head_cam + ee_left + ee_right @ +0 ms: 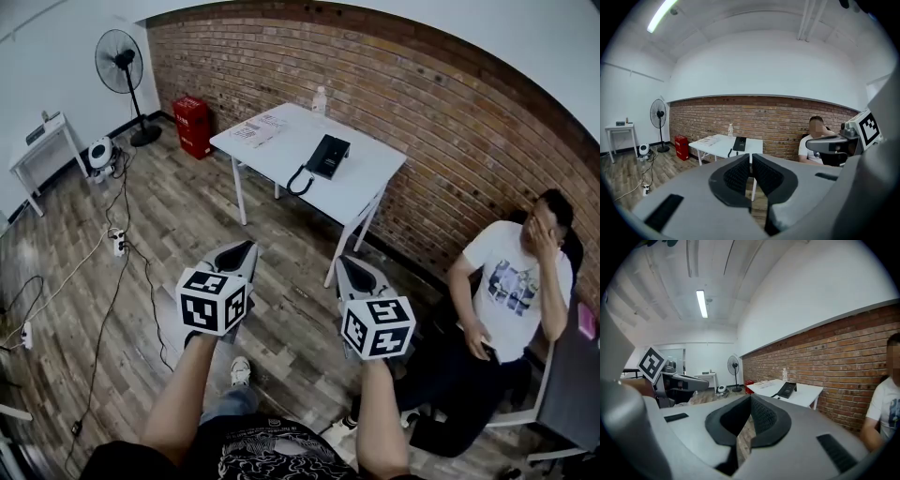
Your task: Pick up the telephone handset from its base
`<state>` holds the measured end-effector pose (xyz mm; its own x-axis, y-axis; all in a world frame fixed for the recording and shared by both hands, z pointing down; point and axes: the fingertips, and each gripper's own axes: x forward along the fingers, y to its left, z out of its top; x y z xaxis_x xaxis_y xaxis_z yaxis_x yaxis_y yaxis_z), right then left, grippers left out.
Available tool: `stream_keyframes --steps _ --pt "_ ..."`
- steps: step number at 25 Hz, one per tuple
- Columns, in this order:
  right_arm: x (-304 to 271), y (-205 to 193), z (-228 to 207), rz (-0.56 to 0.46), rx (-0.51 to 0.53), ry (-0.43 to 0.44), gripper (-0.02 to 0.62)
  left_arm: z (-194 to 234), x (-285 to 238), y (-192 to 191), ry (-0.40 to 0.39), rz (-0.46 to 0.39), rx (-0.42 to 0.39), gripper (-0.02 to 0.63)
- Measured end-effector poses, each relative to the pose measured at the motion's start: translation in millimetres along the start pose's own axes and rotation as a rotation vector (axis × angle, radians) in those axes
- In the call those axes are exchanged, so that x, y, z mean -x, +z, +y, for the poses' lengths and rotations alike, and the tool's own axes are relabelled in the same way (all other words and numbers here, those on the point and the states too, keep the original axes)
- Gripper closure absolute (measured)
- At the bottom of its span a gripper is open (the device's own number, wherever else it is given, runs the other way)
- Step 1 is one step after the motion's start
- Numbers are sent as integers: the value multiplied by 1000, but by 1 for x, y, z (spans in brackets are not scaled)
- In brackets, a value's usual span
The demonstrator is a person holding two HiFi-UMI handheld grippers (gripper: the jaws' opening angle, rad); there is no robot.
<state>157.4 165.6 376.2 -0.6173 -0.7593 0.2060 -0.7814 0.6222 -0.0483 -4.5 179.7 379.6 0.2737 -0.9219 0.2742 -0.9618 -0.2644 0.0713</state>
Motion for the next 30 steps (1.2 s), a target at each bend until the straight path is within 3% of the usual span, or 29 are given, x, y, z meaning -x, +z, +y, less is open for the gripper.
stream_keyframes --steps 8,30 --pt "-61 2 -22 16 -1 -21 597 36 -58 7 -46 -6 17 598" --pt "-307 63 -53 81 -4 -179 597 222 -256 63 -280 57 80 489"
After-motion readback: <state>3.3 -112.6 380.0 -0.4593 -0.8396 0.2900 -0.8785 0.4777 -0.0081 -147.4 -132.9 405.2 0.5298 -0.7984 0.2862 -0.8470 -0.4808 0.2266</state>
